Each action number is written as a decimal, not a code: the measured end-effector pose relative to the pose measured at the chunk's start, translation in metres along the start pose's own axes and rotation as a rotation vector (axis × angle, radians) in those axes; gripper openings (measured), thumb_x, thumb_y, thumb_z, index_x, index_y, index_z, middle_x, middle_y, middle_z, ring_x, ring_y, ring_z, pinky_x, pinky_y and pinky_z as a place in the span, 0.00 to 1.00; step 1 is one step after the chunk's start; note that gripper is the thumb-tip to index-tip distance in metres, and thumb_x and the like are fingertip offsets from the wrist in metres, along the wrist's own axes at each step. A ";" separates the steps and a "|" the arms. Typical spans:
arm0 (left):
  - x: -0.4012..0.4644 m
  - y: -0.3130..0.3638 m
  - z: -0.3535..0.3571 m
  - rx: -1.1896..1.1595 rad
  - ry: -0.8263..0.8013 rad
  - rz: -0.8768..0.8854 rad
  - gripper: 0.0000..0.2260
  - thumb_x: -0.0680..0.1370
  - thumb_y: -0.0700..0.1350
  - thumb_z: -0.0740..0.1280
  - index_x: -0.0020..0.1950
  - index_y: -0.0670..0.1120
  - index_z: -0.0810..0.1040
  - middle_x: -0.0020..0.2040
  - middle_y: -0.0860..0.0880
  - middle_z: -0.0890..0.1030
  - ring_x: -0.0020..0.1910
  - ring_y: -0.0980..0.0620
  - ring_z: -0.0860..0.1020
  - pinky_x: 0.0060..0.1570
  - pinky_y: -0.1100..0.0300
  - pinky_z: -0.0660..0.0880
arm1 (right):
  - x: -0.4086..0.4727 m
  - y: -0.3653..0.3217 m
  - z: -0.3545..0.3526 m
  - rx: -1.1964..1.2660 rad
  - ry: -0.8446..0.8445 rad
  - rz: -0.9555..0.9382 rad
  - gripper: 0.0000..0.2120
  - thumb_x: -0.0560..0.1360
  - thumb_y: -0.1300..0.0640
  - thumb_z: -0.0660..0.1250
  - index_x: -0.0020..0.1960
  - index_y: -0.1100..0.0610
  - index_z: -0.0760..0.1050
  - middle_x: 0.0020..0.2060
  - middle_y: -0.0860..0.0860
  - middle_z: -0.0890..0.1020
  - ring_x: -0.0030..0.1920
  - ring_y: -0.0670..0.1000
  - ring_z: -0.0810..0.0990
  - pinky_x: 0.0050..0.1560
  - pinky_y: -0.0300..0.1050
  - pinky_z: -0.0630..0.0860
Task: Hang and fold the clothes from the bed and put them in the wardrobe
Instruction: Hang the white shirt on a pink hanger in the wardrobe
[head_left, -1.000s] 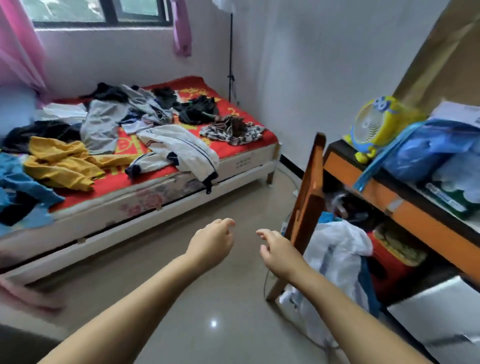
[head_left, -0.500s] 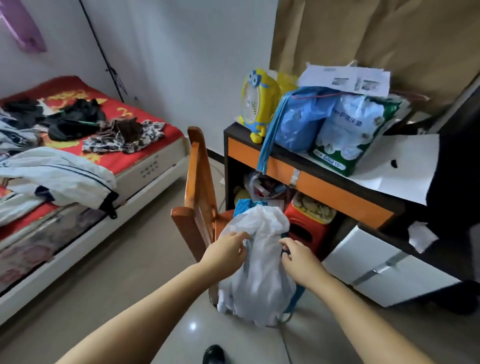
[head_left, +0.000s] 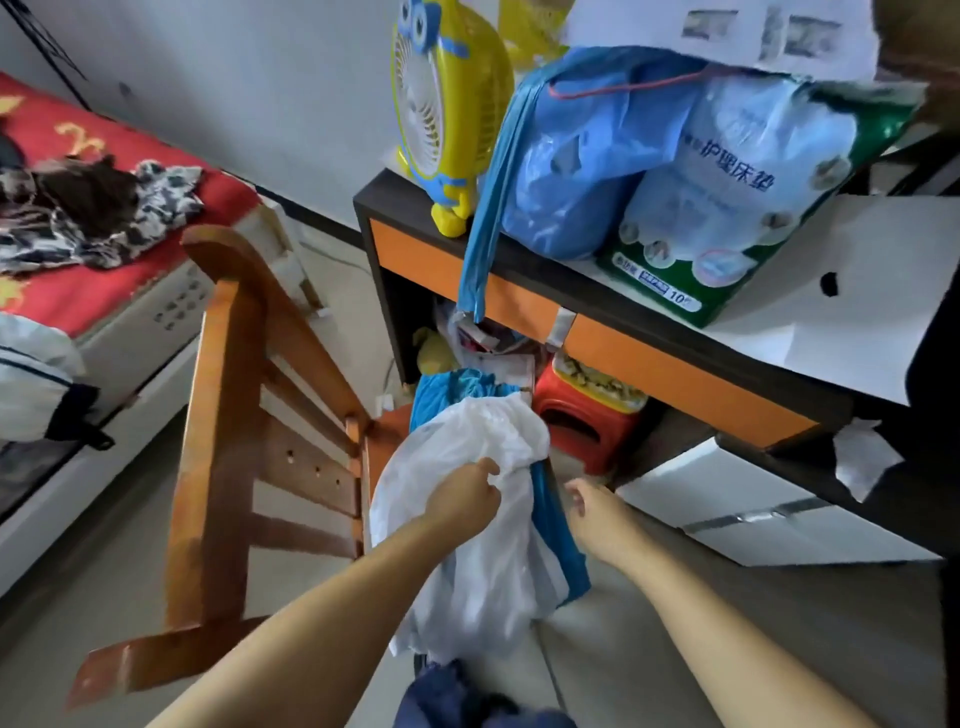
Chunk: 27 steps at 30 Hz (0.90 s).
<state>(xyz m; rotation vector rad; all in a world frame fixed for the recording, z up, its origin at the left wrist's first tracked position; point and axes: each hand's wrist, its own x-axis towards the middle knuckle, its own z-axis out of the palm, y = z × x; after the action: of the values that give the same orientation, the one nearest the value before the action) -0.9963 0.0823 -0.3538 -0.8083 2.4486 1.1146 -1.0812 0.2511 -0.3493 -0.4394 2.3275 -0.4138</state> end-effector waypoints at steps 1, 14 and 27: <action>0.018 -0.004 0.004 0.002 -0.023 -0.032 0.15 0.81 0.45 0.58 0.68 0.49 0.71 0.62 0.48 0.77 0.57 0.49 0.76 0.57 0.61 0.72 | 0.018 0.004 0.001 -0.003 -0.011 0.012 0.20 0.79 0.60 0.56 0.71 0.55 0.66 0.68 0.53 0.72 0.65 0.53 0.72 0.62 0.48 0.72; 0.182 -0.072 0.113 0.533 0.060 0.164 0.32 0.79 0.40 0.55 0.78 0.50 0.41 0.79 0.45 0.42 0.77 0.47 0.41 0.74 0.51 0.44 | 0.221 0.058 0.086 -0.119 -0.024 -0.016 0.30 0.80 0.59 0.60 0.78 0.47 0.51 0.77 0.54 0.47 0.75 0.57 0.56 0.69 0.50 0.63; 0.131 -0.033 0.034 -0.092 0.233 0.178 0.11 0.82 0.46 0.58 0.43 0.43 0.69 0.36 0.47 0.73 0.37 0.47 0.72 0.38 0.56 0.64 | 0.171 -0.013 0.013 0.412 0.129 -0.442 0.08 0.81 0.60 0.57 0.46 0.59 0.73 0.36 0.49 0.76 0.37 0.45 0.73 0.38 0.37 0.69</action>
<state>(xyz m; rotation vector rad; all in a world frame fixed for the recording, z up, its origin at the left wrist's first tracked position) -1.0768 0.0441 -0.4611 -0.7996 2.7241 1.2685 -1.1855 0.1647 -0.4545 -0.7371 2.1751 -1.1378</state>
